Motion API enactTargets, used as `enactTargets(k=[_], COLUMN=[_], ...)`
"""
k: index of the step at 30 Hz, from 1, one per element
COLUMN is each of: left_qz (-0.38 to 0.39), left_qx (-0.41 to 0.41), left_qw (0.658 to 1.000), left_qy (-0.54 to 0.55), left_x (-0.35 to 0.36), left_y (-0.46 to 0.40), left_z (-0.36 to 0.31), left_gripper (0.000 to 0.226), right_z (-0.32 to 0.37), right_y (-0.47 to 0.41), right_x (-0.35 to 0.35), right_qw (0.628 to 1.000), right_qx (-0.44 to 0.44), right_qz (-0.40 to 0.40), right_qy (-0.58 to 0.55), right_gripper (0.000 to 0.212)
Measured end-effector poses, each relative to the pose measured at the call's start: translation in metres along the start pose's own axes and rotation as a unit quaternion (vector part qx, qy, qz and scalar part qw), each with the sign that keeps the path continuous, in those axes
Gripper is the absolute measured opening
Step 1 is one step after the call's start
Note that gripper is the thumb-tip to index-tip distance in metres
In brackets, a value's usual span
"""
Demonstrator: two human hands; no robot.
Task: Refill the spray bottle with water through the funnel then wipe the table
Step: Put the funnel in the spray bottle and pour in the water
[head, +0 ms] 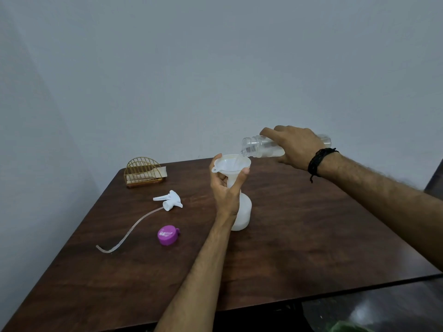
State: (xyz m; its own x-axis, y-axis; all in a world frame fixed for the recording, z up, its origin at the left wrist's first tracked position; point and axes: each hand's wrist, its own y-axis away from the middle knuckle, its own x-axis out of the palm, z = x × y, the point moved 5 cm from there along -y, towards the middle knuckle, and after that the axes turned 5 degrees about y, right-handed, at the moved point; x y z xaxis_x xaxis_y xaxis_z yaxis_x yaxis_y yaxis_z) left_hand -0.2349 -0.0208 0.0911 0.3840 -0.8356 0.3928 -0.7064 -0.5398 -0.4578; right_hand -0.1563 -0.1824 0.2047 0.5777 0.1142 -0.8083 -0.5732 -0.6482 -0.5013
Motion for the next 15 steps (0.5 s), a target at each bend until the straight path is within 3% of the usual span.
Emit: enactTargets(k=[7,15], left_qz=[0.003,0.001], left_qx=[0.000,-0.006], left_qw=[1.000,1.000], left_qy=[-0.011,-0.002], left_x=[0.0006,0.0025], left_y=[-0.0004,0.0025], left_z=[-0.0004,-0.0009], left_gripper=[0.073,0.089], right_z=[-0.0007,0.0011], right_y=[-0.0017,-0.0024], right_x=[-0.0035,-0.0071], right_qw=[1.000,1.000], right_qx=[-0.003,-0.001], right_qz=[-0.009,-0.005], right_qy=[0.006,0.008], right_gripper=[0.057,0.059])
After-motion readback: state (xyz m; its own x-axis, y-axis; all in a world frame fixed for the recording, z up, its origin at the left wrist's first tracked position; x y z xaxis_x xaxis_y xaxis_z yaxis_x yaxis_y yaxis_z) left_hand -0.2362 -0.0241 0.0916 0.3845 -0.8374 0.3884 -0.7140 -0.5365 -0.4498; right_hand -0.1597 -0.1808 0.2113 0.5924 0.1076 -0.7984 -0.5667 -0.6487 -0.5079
